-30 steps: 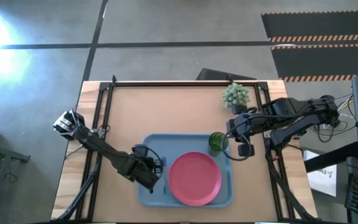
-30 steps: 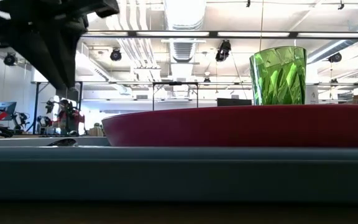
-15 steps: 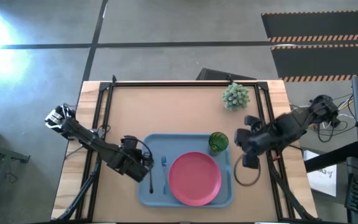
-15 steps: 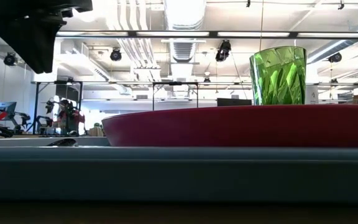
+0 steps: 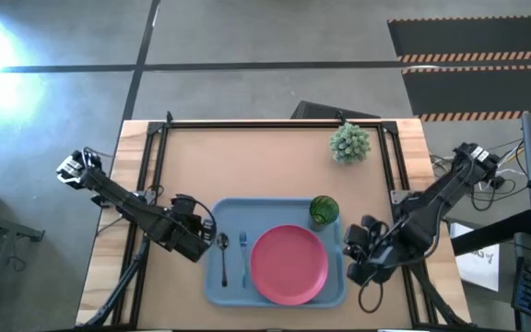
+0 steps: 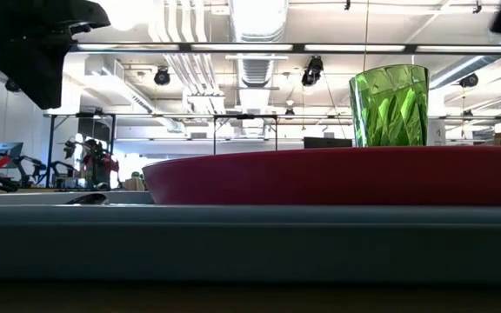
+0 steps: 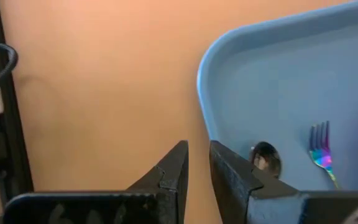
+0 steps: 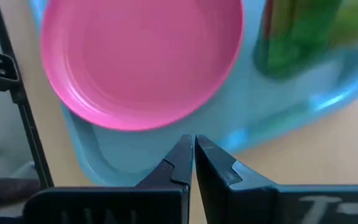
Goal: Pick and place plate/cup/fork/spoon on tray
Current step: Adjust the blue serving tray
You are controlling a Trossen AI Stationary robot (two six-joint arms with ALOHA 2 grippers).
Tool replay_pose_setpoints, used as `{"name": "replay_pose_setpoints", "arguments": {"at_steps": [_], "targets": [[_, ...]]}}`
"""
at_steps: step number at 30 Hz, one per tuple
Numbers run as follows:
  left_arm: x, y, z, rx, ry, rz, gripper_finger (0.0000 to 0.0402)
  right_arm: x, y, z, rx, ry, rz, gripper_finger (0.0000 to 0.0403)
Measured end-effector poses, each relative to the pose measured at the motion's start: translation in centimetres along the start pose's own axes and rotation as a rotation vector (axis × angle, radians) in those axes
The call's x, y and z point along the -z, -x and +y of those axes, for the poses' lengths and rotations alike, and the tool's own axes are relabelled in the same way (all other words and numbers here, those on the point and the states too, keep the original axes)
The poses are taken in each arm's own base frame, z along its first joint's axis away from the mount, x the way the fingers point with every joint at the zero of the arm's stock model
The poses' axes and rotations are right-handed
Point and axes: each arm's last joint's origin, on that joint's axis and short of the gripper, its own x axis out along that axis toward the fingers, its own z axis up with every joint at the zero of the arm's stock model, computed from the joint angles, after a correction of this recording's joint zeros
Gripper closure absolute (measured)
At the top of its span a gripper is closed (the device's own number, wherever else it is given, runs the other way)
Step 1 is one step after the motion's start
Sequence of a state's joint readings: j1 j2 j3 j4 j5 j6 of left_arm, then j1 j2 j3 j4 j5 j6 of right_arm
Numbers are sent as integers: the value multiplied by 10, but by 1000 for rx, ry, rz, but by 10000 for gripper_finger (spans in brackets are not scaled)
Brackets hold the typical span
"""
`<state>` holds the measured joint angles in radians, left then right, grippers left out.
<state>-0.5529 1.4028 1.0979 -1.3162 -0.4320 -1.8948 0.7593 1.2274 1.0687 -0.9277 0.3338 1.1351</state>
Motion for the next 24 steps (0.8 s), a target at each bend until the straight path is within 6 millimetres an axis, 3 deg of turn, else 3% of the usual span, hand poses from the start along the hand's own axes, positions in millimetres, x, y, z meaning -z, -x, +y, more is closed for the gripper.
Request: {"name": "replay_pose_setpoints", "arguments": {"at_steps": [4,10,24], "targets": [[-2,-4,11,1,3,4,354,23,-17,-4,2,-90,22,394],[2,-16,16,52,29,23,354,51,-24,-7,15,-205,52,394],[11,-32,18,56,41,90,354,85,-58,-27,-2,-266,65,394]]}}
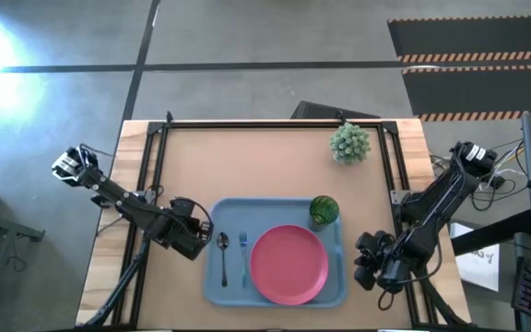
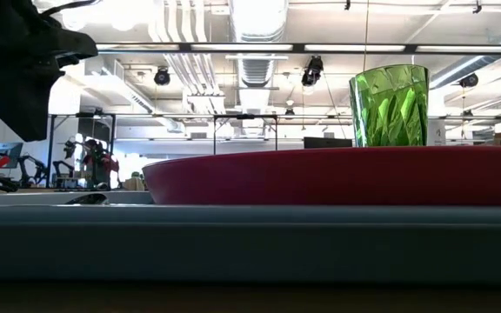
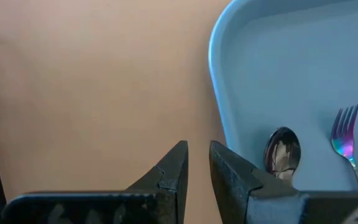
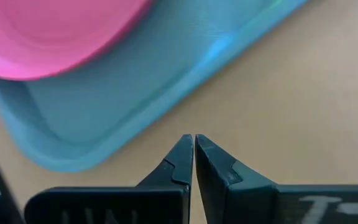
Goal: Pick and place plate/cup/fork/spoon on tray
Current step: Adjust the blue serving tray
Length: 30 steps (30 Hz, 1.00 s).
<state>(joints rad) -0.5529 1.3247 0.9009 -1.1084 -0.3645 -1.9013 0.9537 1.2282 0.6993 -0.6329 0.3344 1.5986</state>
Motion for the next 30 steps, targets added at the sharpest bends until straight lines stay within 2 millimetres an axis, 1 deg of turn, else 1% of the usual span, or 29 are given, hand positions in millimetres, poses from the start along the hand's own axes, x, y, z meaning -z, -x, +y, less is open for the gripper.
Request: {"name": "replay_pose_setpoints", "arguments": {"at_steps": [5,9,13,18,24,30], "targets": [[0,0,0,3,3,2,354,4,-14,-17,30,3,-6,394],[0,0,0,4,4,3,354,7,-24,-30,45,-41,-14,394],[-2,3,1,17,3,7,354,8,-33,-37,5,-85,-84,394],[-5,8,6,41,12,16,354,6,-36,-39,-32,-106,-191,394],[-7,11,8,60,-8,22,354,4,-36,-37,-43,-109,-224,394],[-7,11,9,55,-27,39,354,2,-35,-37,-48,-111,-293,394]]}}
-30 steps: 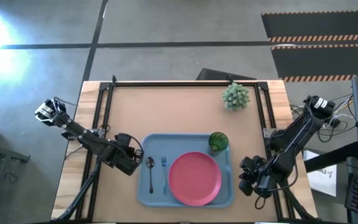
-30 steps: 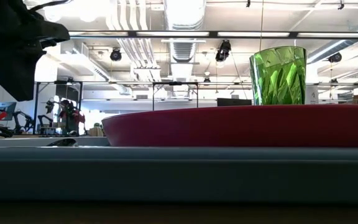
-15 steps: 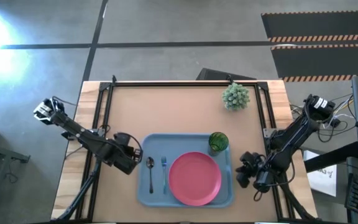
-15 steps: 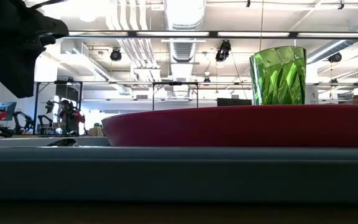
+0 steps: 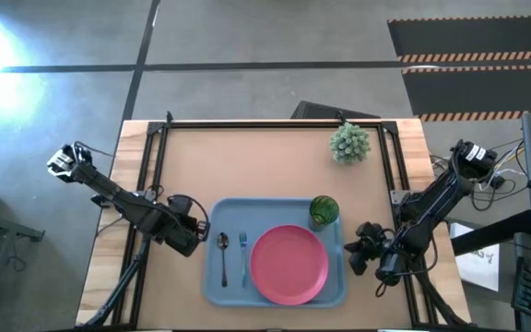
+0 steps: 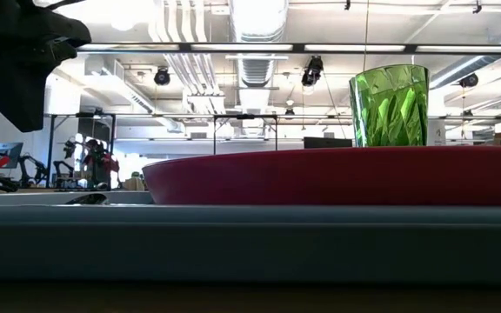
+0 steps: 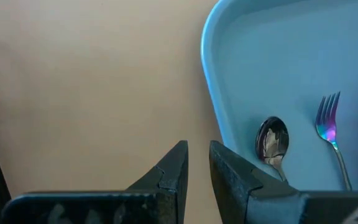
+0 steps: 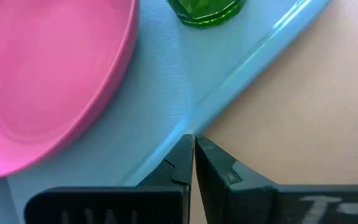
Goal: Pick and place plate/cup/fork/spoon on tray
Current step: Adjust the blue serving tray
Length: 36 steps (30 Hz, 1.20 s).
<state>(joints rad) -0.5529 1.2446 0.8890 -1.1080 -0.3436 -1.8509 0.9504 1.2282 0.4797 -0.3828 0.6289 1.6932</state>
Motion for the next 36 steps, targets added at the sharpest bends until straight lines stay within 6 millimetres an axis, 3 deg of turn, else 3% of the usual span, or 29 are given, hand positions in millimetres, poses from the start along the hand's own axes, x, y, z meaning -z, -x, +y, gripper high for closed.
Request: {"name": "replay_pose_setpoints", "arguments": {"at_steps": [12,20,24,27,30,36], "targets": [[1,-1,1,-8,-6,24,354,2,1,12,-103,-26,30,394],[17,6,-4,51,-58,194,355,6,22,39,-188,65,161,394],[37,20,-28,340,-110,276,371,1,28,40,-99,124,153,394],[55,32,-48,530,-134,241,394,-4,34,37,-38,153,150,394],[76,34,-62,545,-187,200,399,-8,39,36,-3,158,146,394],[127,16,-83,436,-337,229,401,-14,45,35,-21,180,107,394]]}}
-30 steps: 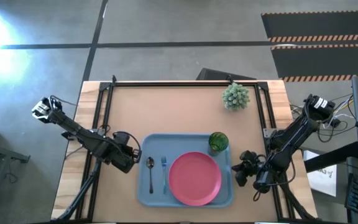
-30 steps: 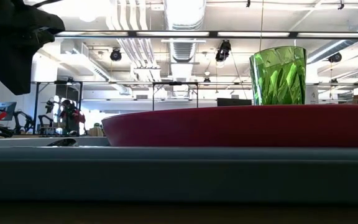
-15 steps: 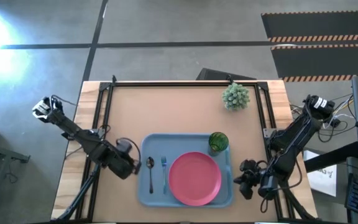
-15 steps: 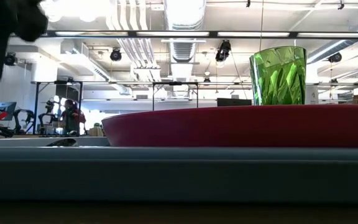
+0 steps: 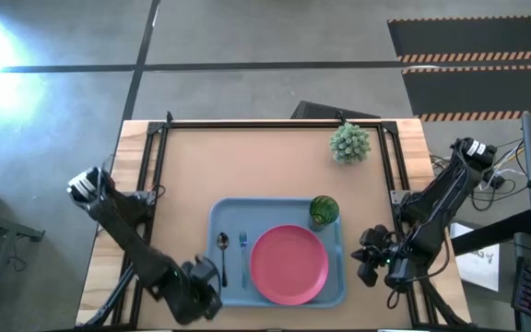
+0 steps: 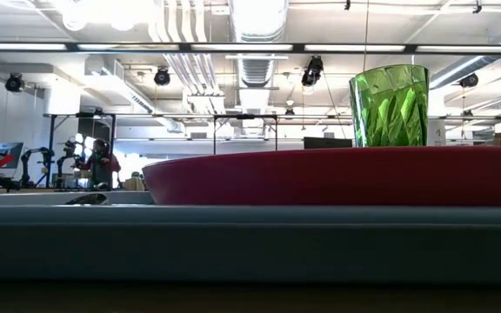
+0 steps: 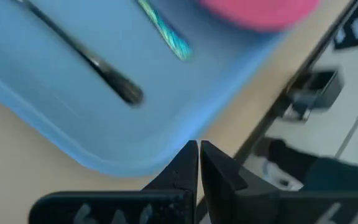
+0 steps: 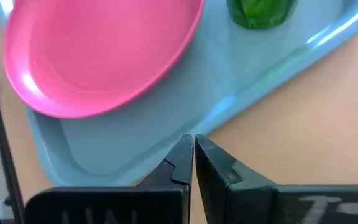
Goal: Pick and place plate/cup/fork/spoon on tray
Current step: Adjust the blue serving tray
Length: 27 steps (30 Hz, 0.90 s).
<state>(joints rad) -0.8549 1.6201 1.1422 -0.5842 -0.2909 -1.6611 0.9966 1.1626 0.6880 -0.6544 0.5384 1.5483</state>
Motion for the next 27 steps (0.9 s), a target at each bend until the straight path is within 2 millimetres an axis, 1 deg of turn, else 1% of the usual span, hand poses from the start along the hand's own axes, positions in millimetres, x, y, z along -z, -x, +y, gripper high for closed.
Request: {"name": "replay_pose_setpoints", "arguments": {"at_steps": [4,8,13,16,21,27], "targets": [[19,-18,-21,-10,-38,38,401,-4,5,-1,-22,2,-29,394],[35,-28,-43,13,-99,52,401,-6,9,-2,-34,1,-43,394],[48,-38,-57,20,-106,61,402,-8,12,-4,-34,4,-51,394],[52,-47,-58,7,-109,60,402,-9,13,-4,-39,7,-60,394],[56,-63,-50,-63,-130,52,402,-10,13,-4,-42,14,-68,394],[51,-68,-39,-178,-155,33,402,-10,13,-4,-43,12,-68,394]]}}
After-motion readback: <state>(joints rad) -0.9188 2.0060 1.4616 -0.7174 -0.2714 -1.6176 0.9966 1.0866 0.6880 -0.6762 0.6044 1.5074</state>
